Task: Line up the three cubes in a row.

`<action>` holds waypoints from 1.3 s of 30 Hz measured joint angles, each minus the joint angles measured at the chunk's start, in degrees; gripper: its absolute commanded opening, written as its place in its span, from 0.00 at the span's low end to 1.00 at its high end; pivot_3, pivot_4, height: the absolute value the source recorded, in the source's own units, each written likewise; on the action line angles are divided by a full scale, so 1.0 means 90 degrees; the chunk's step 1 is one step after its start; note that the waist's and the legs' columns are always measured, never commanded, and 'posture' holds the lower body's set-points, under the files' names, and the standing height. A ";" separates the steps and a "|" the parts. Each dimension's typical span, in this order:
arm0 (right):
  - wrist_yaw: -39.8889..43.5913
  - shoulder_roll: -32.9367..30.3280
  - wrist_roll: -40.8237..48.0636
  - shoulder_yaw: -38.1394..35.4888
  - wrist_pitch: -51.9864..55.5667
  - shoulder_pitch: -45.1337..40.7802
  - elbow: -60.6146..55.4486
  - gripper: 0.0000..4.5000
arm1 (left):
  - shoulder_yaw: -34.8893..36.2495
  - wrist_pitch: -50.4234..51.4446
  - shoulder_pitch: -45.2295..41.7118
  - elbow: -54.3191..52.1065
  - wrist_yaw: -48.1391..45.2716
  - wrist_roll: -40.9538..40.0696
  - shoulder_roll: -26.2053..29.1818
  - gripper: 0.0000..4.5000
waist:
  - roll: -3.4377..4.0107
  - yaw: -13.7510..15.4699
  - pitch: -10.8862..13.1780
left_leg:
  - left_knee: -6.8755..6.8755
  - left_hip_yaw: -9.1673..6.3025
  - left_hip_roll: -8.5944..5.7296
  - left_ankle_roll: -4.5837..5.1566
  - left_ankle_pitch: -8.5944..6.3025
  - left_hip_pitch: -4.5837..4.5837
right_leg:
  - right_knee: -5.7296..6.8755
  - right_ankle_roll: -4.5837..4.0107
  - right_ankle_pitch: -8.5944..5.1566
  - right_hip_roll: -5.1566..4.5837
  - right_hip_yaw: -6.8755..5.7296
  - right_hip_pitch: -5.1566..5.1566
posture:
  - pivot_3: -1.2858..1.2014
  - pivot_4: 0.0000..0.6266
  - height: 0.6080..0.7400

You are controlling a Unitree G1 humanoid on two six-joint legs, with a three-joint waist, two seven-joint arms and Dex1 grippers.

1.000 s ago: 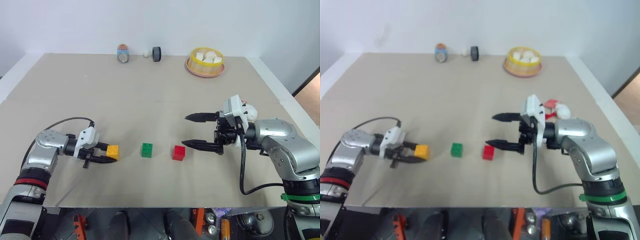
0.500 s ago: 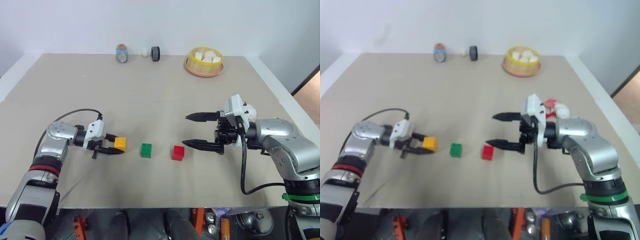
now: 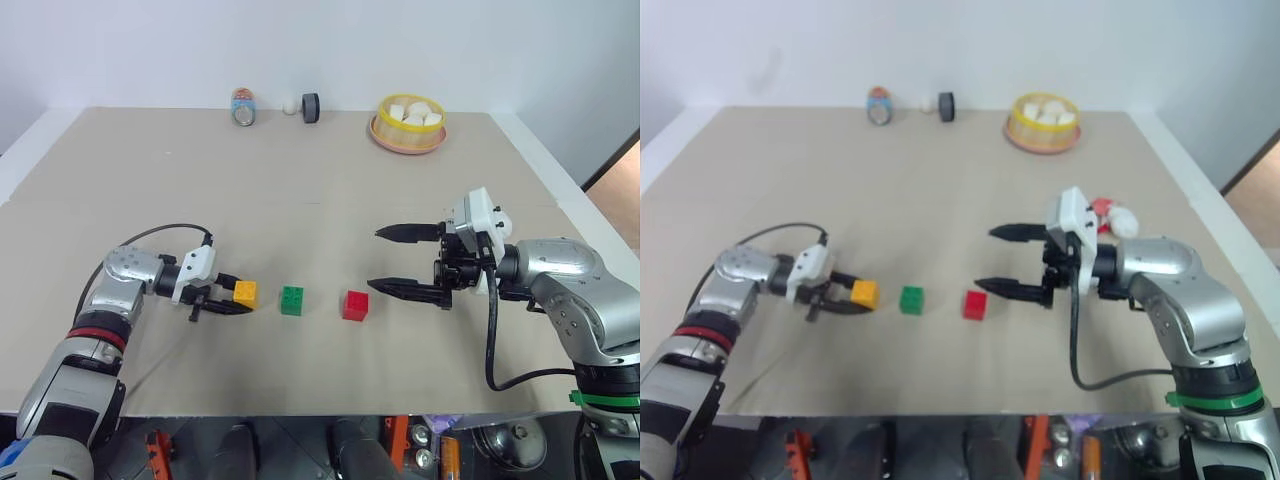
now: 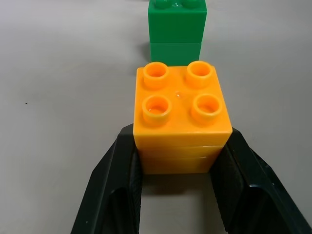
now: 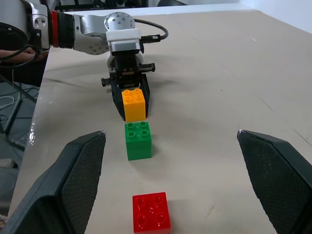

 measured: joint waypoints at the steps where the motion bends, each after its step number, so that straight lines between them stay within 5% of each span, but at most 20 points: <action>1: 0.0000 0.0000 0.0001 0.0000 0.0001 0.0000 0.0000 1.00 | -0.0002 -0.0023 -0.0012 0.0037 -0.0001 -0.0001 0.0000 0.30 | 0.0000 0.0000 0.0000 | 0.0001 0.0000 0.0000 0.0000 0.0000 0.0000 | 0.0000 0.0000 0.0001 0.0000 0.0000 0.0000 | 0.52 0.24 1.00; 32: 0.0035 0.0030 -0.0004 0.0014 -0.0008 -0.0083 0.0020 1.00 | -0.0262 0.0151 0.0297 -0.0408 -0.0006 -0.0399 0.0596 0.30 | 0.0000 -0.0007 0.0000 | 0.0002 0.0000 0.0004 0.0000 0.0000 0.0001 | 0.0005 -0.0003 0.0000 0.0003 0.0000 0.0000 | 0.52 0.24 1.00; 34: 0.0035 0.0029 -0.0005 0.0014 -0.0008 -0.0083 0.0020 1.00 | -0.0260 0.0114 0.0296 -0.0390 -0.0005 -0.0395 0.0590 0.53 | 0.0000 -0.0007 0.0000 | 0.0002 0.0000 0.0004 0.0001 0.0000 0.0001 | 0.0005 -0.0003 0.0000 0.0003 0.0000 0.0000 | 0.52 0.24 1.00; 39: 0.0029 0.0029 -0.0004 0.0014 -0.0007 -0.0082 0.0019 1.00 | -0.0225 0.0137 0.0292 -0.0361 0.0020 -0.0376 0.0521 0.89 | 0.0000 -0.0006 0.0000 | 0.0003 0.0000 0.0004 0.0000 0.0000 0.0001 | 0.0005 -0.0002 0.0000 0.0003 0.0001 0.0001 | 0.52 0.24 1.00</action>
